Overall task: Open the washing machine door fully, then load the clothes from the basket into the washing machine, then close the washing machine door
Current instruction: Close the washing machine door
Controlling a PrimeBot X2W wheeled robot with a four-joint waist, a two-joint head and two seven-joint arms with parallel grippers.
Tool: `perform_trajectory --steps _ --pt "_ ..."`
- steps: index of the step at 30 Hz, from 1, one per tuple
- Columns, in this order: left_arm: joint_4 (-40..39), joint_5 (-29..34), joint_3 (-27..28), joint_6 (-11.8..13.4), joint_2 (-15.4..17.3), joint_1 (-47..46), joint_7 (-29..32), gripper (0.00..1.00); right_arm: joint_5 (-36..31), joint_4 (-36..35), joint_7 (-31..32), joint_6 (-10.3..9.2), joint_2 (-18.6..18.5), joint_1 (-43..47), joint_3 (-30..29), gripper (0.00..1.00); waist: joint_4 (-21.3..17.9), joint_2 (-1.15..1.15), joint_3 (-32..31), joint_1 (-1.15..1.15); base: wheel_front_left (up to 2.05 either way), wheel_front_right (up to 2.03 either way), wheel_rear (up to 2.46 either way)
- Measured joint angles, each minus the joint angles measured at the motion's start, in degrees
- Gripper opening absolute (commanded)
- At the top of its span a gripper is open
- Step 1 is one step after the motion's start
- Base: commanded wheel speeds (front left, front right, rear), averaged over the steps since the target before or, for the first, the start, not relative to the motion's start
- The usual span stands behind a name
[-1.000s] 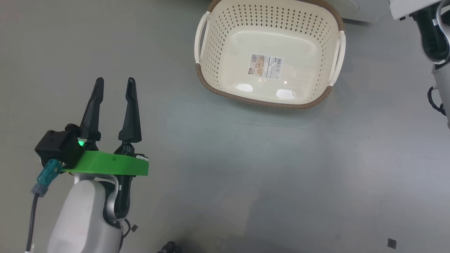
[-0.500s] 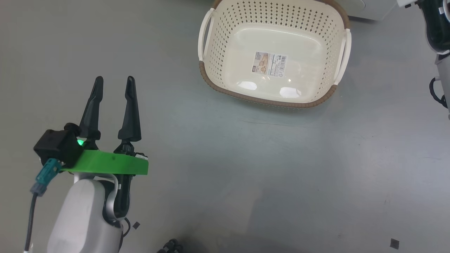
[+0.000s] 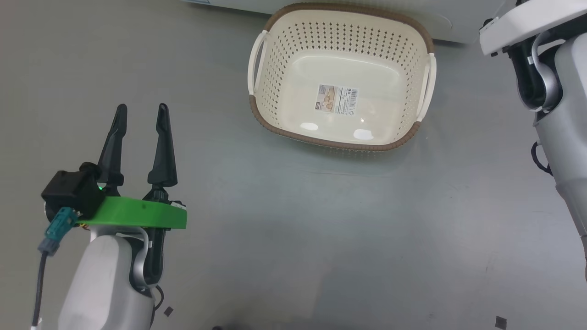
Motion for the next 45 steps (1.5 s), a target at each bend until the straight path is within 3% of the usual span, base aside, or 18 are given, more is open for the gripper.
perform_trajectory --steps 2,4,6,8,45 --pt "0.25 0.59 0.47 0.0 0.0 0.02 0.0 1.0 0.0 -0.36 0.0 0.0 0.03 1.14 0.15 0.55 -0.45 0.0 -0.63 0.0 0.0 0.0 0.0" --pt "0.58 0.97 0.87 0.0 0.0 0.07 0.0 1.0 0.0 -0.9 0.0 0.0 0.04 2.3 0.19 0.81 -0.94 0.0 -1.3 0.0 0.0 0.0 0.0" --pt "0.94 1.55 1.31 0.0 0.0 0.14 0.0 1.0 0.0 -1.32 0.0 0.0 0.04 3.74 0.15 0.95 -1.46 0.0 -2.03 0.0 0.0 0.0 0.0" --pt "1.4 2.55 1.66 0.0 0.0 0.26 0.0 1.0 0.0 -1.51 0.0 0.0 0.08 5.42 0.15 1.0 -2.02 0.0 -2.79 0.0 0.0 0.0 0.0" --pt "7.84 5.8 7.46 0.0 3.37 10.42 0.01 1.0 -0.15 -6.21 0.01 0.0 1.54 35.52 -8.0 1.0 -16.08 0.0 -19.03 0.0 0.0 0.0 0.0"
